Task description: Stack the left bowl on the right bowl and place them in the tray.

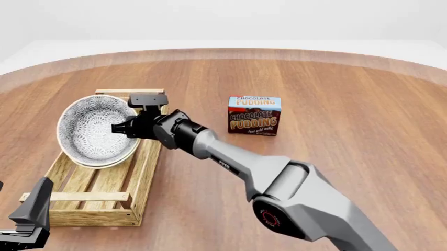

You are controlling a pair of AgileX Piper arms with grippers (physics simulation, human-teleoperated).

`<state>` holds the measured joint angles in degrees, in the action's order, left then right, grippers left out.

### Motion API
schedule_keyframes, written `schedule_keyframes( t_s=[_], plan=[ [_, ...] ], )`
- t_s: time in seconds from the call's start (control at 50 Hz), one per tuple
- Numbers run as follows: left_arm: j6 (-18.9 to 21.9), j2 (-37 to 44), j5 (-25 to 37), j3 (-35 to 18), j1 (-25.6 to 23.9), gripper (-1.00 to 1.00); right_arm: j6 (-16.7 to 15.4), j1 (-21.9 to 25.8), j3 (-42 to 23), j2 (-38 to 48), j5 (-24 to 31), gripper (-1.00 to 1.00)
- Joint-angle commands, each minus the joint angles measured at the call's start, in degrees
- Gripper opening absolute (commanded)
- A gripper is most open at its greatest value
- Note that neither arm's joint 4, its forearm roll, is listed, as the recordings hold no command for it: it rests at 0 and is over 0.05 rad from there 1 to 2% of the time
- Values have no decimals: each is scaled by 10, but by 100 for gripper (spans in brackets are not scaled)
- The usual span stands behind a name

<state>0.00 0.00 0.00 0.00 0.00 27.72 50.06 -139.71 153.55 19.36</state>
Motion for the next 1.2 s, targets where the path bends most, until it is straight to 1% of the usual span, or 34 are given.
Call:
schedule_keyframes(
  t_s=[0.02,0.22,0.24,0.42,0.76,0.92,0.98,1.14,1.2],
  plan=[
    [0,0,0,0,0,100,6,1,-12,9,1,-100],
    [0,0,0,0,0,100,-5,2,-44,28,23,-100],
    [0,0,0,0,0,100,-6,2,-44,27,24,100],
    [0,0,0,0,0,100,-12,1,-35,17,22,100],
    [0,0,0,0,0,100,-14,-3,-16,-1,16,100],
    [0,0,0,0,0,100,-23,-15,0,-36,23,100],
    [0,0,0,0,0,100,-29,-15,13,-60,22,100],
    [0,0,0,0,0,100,-34,-14,23,-83,26,100],
    [0,0,0,0,0,100,-34,-14,41,-99,17,100]
  ],
)
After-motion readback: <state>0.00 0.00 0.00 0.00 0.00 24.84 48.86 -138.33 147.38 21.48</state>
